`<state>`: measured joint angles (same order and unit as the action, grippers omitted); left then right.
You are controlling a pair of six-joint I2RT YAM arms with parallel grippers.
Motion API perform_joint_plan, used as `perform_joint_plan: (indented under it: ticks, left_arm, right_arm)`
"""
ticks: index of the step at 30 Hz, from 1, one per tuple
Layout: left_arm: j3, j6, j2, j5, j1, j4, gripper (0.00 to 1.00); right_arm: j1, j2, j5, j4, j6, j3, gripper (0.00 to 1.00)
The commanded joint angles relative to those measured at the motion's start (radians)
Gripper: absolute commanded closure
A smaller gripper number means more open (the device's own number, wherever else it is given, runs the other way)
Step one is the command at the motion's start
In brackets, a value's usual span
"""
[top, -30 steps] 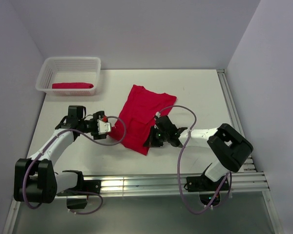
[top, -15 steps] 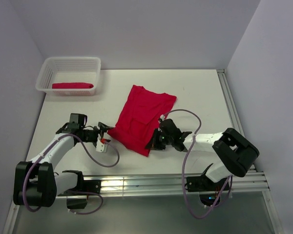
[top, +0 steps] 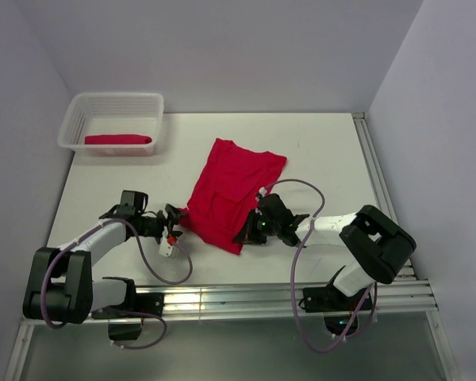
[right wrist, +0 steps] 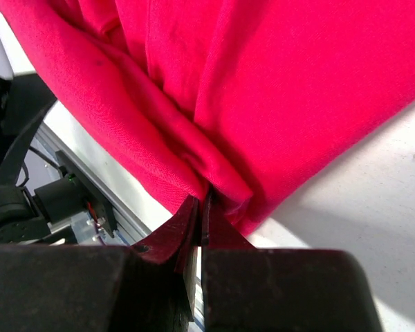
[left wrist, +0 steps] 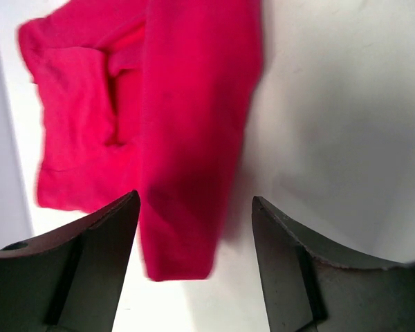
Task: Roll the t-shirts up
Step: Roll the tshirt
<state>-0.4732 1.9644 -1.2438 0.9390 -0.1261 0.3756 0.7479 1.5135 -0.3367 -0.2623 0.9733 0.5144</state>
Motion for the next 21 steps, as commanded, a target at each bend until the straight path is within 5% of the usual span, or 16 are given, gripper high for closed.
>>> perform_joint_plan:
  ticks: [1,9,15,21]
  left_arm:
    - [-0.022,0.041,-0.014,-0.014,-0.017,-0.153,0.28]
    - [-0.062,0.049,-0.080,-0.117,-0.070,-0.129,0.40]
    - [-0.050,0.116,-0.091,-0.114,-0.073,-0.101,0.39]
    - [-0.140,0.134,-0.153,-0.146,-0.099,0.054,0.49]
  right_arm:
    - [-0.004,0.008,-0.016,-0.046,0.013,-0.008,1.00]
    - [-0.012,-0.022,-0.015,-0.026,0.013,-0.019,1.00]
    - [-0.015,-0.053,-0.007,-0.040,0.030,-0.051,1.00]
    - [-0.018,-0.042,-0.013,-0.071,0.044,-0.076,1.00]
